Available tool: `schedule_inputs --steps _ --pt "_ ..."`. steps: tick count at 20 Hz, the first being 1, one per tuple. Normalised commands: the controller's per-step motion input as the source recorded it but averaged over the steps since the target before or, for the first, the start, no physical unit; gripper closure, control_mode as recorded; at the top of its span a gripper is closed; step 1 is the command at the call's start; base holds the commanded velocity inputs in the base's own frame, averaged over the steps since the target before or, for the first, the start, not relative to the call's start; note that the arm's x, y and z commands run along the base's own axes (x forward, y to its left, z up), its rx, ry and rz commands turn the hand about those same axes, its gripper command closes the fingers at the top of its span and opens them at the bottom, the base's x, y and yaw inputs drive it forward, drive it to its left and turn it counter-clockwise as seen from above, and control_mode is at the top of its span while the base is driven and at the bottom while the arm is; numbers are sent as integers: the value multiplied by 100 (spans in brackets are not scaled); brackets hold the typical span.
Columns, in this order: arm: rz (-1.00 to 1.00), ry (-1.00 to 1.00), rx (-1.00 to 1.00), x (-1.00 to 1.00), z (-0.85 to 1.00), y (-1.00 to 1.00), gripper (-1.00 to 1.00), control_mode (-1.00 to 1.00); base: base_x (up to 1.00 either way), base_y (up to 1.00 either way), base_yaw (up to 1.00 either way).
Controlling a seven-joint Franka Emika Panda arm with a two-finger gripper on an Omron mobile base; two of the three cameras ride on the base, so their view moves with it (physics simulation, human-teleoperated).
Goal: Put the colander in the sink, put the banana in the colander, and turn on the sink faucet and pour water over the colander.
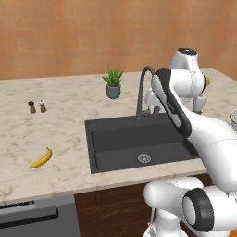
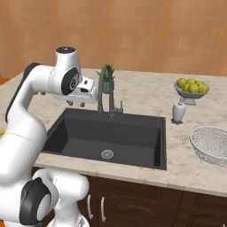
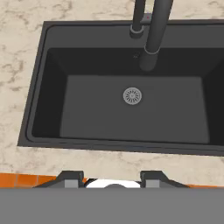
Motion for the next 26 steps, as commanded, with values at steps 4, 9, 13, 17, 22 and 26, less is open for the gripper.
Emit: schedule_inputs --steps 4,9,13,17,22,26 --pt "0 -2 0 -13 0 -4 -100 -100 0 0 0" --pt "-4 -3 1 -36 0 -25 -100 -100 0 0 0" --pt "-9 0 6 -17 0 -49 -100 -100 0 0 0" --pt "-5 0 9 0 0 -70 -100 -100 0 0 0" --pt "-1 0 7 3 0 -83 -100 -100 0 0 0" --pt "-2 1 3 8 0 -91 -100 -100 0 0 0"
